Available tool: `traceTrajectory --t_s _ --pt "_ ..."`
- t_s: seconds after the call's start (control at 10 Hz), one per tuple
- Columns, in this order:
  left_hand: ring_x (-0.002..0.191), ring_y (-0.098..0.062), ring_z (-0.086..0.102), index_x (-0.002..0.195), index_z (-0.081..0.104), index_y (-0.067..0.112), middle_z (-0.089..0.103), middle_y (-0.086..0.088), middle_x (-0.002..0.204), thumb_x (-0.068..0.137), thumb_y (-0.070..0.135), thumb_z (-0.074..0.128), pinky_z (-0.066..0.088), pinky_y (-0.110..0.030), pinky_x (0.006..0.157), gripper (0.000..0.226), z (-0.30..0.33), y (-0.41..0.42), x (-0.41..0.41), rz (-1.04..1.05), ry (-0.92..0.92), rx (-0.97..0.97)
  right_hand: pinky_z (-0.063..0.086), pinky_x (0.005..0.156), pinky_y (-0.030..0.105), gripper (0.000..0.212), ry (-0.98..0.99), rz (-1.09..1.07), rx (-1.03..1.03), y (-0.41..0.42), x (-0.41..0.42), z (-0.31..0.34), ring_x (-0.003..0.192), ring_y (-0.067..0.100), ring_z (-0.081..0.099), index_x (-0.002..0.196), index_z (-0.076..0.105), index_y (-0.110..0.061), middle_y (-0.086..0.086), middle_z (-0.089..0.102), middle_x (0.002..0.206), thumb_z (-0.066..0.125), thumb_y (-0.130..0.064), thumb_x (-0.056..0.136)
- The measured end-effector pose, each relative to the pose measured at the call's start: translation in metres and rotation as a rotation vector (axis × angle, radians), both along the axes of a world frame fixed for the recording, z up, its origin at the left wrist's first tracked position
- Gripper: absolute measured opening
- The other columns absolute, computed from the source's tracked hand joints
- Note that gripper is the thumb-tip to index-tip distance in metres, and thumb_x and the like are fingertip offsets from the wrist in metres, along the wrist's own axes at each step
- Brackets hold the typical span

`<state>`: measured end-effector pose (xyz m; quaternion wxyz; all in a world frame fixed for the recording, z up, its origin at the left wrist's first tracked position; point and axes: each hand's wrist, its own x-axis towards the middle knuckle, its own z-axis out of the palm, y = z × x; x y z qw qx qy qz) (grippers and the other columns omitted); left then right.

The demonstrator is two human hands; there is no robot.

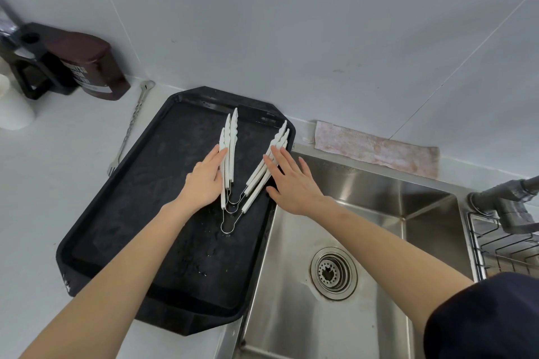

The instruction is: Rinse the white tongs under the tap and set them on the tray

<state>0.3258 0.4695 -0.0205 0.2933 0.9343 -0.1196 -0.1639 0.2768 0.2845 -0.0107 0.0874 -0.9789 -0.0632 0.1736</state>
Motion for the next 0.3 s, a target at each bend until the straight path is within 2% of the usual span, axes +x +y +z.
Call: traceTrajectory --t_s 0.2,0.3 --pt "0.137 -0.035 0.030 0.148 0.019 0.021 0.010 -0.003 0.159 0.095 0.018 0.035 0.030 -0.053 0.107 0.055 0.015 -0.011 0.004 0.010 0.005 0.208 -0.002 0.119 0.046 0.068 -0.014 -0.030 0.055 -0.004 -0.002 0.016 0.149 0.020 -0.010 0.151 -0.002 -0.019 0.002 -0.010 0.161 0.037 -0.031 0.097" --pt "0.143 -0.033 0.018 0.148 0.016 0.021 0.007 -0.006 0.160 0.095 0.030 0.038 0.020 -0.053 0.112 0.058 0.031 -0.024 0.007 -0.020 -0.076 0.267 -0.004 0.119 0.047 0.071 -0.073 -0.067 0.050 -0.014 -0.005 0.034 0.149 0.021 -0.010 0.151 -0.001 -0.021 0.002 -0.009 0.161 0.039 -0.038 0.095"
